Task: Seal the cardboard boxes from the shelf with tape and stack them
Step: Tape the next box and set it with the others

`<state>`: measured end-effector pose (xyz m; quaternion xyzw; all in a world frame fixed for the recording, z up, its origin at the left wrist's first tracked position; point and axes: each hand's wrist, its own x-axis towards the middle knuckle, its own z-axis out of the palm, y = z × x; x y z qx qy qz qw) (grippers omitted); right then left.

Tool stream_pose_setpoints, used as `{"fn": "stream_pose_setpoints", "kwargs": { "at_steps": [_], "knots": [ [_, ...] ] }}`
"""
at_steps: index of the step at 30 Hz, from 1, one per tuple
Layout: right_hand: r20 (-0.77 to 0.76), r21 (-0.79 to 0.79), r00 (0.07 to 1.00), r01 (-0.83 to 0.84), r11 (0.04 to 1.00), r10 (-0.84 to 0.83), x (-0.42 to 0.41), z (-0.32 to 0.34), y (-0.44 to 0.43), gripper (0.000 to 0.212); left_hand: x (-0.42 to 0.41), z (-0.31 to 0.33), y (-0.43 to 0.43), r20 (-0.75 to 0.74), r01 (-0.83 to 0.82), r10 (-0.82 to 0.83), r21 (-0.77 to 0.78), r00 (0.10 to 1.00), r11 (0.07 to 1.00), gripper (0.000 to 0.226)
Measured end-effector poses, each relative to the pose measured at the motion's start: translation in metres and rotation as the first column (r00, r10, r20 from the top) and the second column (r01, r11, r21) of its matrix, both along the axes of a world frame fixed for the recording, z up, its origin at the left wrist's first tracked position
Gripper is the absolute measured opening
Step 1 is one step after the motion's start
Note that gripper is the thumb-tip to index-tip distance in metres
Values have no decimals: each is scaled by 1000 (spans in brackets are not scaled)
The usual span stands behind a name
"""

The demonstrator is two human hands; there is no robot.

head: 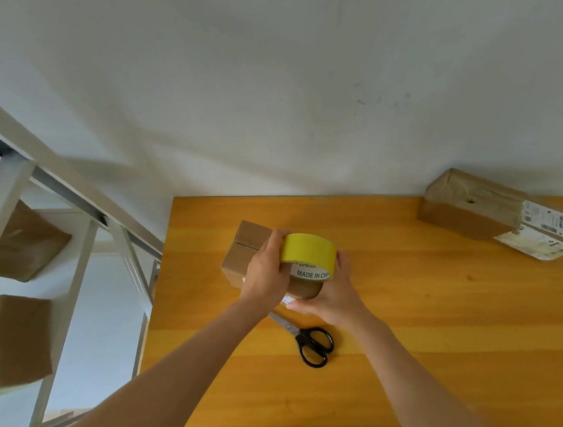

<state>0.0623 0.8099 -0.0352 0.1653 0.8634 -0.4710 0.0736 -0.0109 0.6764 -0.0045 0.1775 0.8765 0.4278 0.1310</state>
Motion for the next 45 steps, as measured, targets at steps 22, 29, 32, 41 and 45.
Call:
{"fn": "stream_pose_setpoints", "kwargs": {
  "at_steps": [22,29,32,41,45],
  "knots": [
    [-30,173,998,-56,983,62,1,-6,17,117,-36,43,-40,-540,7,-179,-306,822,952,44],
    [-32,161,999,-37,986,43,5,-8,16,117,-29,10,-43,-72,-167,161,-100,984,981,39],
    [-34,166,998,-39,985,46,4,-9,14,118,-29,6,-42,-22,-201,200,-31,980,979,47],
    [-27,195,999,-33,980,39,4,-9,12,118,-40,8,-37,-2,-243,244,-80,970,967,28],
    [-19,205,999,-37,978,42,5,-8,12,118,-48,24,-42,-171,-49,10,-227,985,973,31]
  ]
}}
